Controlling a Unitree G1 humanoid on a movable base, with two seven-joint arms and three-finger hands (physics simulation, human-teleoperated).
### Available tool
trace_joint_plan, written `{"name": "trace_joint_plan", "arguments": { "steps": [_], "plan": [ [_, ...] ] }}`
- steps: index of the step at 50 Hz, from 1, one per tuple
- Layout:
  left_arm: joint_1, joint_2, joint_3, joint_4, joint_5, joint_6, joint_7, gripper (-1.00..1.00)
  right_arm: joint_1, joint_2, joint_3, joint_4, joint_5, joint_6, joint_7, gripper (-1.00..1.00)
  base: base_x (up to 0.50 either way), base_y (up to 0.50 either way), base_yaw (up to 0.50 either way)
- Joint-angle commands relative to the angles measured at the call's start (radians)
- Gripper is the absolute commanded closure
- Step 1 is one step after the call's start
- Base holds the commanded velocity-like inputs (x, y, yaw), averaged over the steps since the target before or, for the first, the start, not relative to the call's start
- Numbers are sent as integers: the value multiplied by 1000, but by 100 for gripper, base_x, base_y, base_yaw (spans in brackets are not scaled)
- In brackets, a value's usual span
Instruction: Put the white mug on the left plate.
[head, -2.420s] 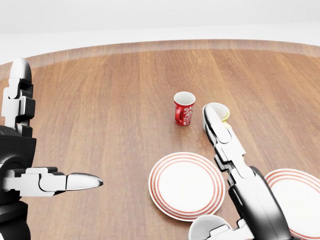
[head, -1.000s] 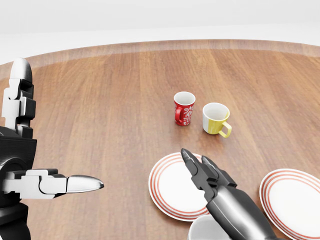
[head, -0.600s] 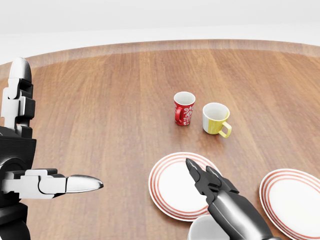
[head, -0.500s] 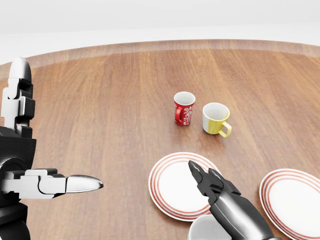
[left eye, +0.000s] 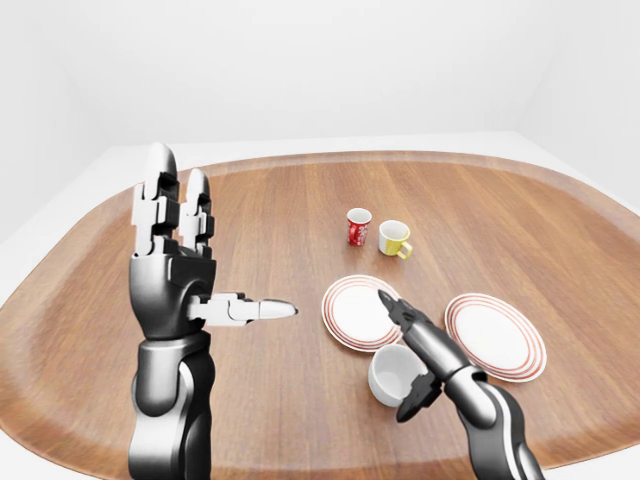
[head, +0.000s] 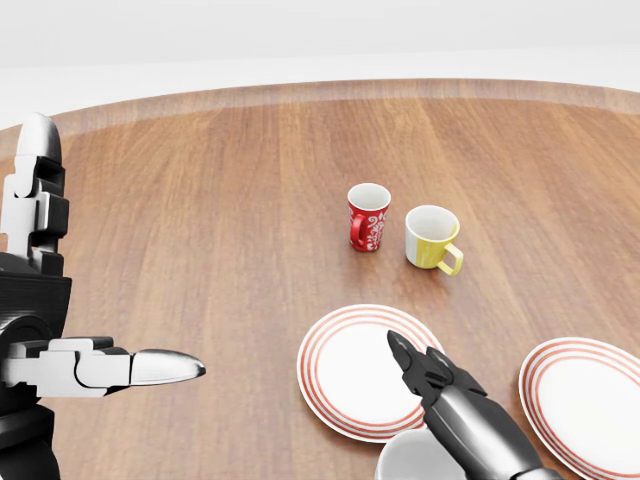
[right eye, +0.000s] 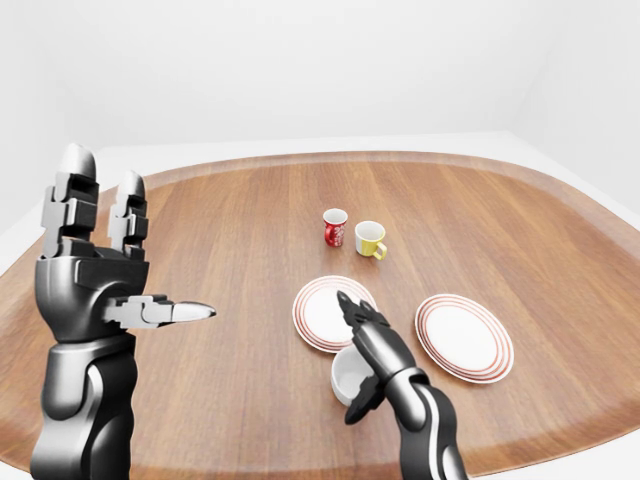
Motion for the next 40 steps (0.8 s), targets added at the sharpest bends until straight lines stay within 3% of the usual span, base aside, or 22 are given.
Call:
{"name": "trace_joint_plan", "arguments": {
  "steps": [1, 18, 40],
  "plan": [
    [-2, 1, 2, 2, -2, 0, -1, -100, -25, 2, 6, 50, -14, 0, -24, -100, 0, 0, 0],
    [-2, 1, 2, 3, -3, 0, 1, -100, -16, -3, 45, 131, -38, 0, -74, -100, 0, 0, 0],
    [4, -1, -1, -4, -2, 0, 0, -100, -28, -21, 22, 169, -62, 0, -75, -100, 0, 0, 0]
  ]
}}
